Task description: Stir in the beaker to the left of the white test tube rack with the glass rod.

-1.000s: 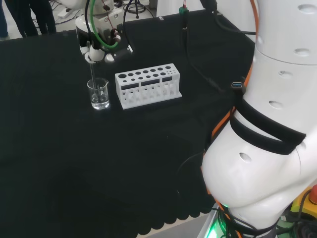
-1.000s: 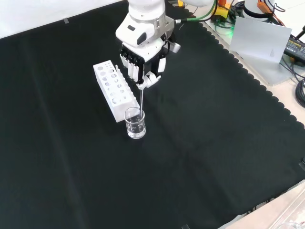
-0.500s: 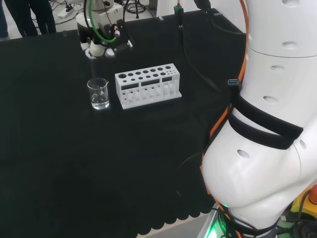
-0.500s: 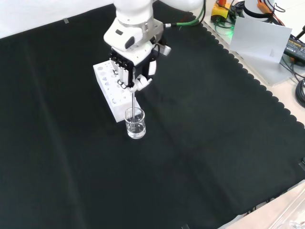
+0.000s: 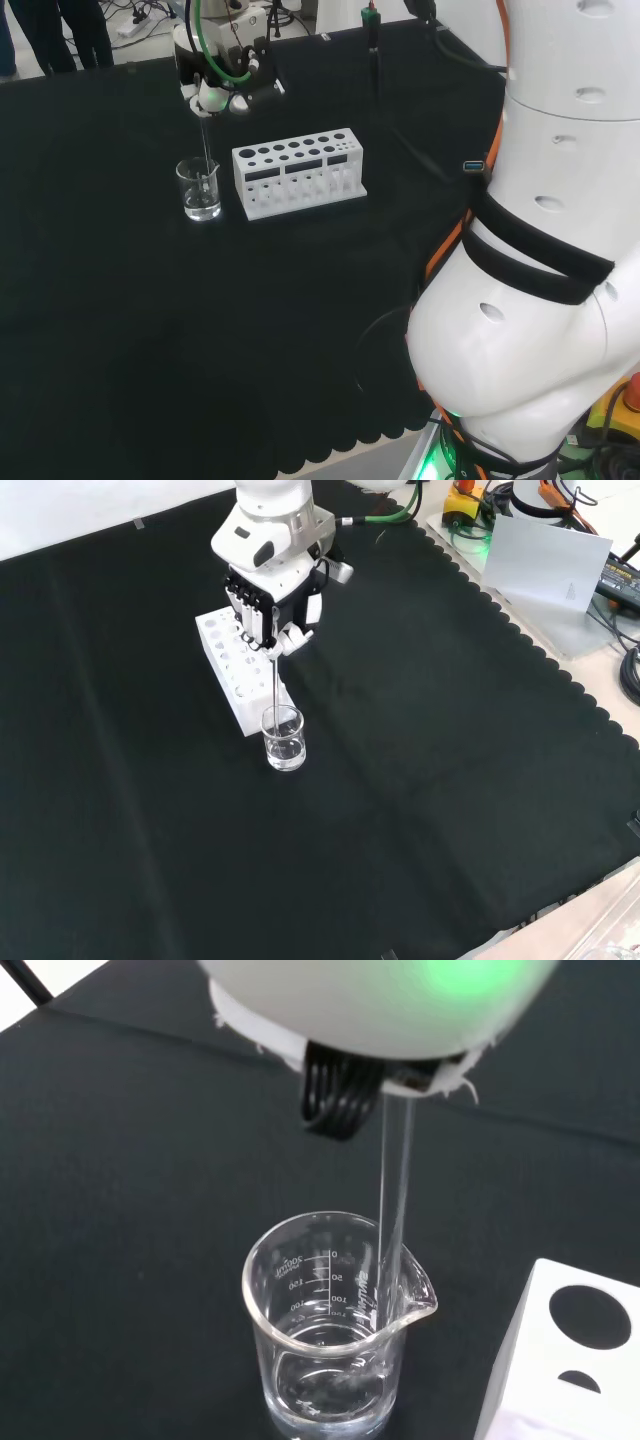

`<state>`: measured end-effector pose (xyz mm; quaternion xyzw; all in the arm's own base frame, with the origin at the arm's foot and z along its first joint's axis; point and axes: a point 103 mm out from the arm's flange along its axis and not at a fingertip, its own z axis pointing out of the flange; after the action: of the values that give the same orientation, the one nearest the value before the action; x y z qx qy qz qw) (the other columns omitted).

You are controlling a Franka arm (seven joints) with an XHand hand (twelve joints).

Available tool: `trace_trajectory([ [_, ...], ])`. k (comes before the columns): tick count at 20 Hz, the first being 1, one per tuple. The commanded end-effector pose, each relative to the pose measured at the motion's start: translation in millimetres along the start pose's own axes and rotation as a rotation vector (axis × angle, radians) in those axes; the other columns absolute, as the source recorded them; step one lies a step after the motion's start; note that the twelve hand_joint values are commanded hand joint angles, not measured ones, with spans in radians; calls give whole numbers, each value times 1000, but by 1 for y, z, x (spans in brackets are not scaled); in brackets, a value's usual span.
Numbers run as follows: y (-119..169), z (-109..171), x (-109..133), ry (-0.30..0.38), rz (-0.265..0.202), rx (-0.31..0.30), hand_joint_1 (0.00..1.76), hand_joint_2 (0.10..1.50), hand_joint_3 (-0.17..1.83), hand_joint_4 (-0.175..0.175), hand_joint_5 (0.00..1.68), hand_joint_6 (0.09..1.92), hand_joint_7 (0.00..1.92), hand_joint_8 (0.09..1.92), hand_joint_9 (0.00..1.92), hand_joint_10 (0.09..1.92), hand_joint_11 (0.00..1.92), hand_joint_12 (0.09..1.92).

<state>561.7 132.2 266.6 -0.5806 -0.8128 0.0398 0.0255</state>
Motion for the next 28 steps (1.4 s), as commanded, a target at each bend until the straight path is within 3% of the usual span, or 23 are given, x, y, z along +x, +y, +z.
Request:
trace_trajectory([
  [1, -25, -1, 12, 13, -15, -6, 1337, 478, 941, -175, 1338, 470, 1393, 833, 1757, 696, 1717, 704],
  [5, -21, 3, 18, 16, -25, 9, 1337, 478, 942, -175, 1338, 470, 1393, 833, 1757, 696, 1718, 706],
  [8, -8, 10, 28, 27, -58, -2, 1337, 478, 942, -175, 1339, 469, 1393, 834, 1757, 696, 1718, 708],
  [16, 13, 10, 32, 22, -59, 21, 1337, 476, 944, -175, 1340, 468, 1394, 834, 1757, 697, 1718, 711],
  [23, 16, 9, 10, 25, -33, 23, 1338, 476, 945, -175, 1341, 467, 1394, 833, 1756, 698, 1718, 714],
  [28, 2, 4, -7, 16, -7, 17, 1338, 475, 945, -175, 1341, 467, 1395, 832, 1756, 698, 1718, 716],
])
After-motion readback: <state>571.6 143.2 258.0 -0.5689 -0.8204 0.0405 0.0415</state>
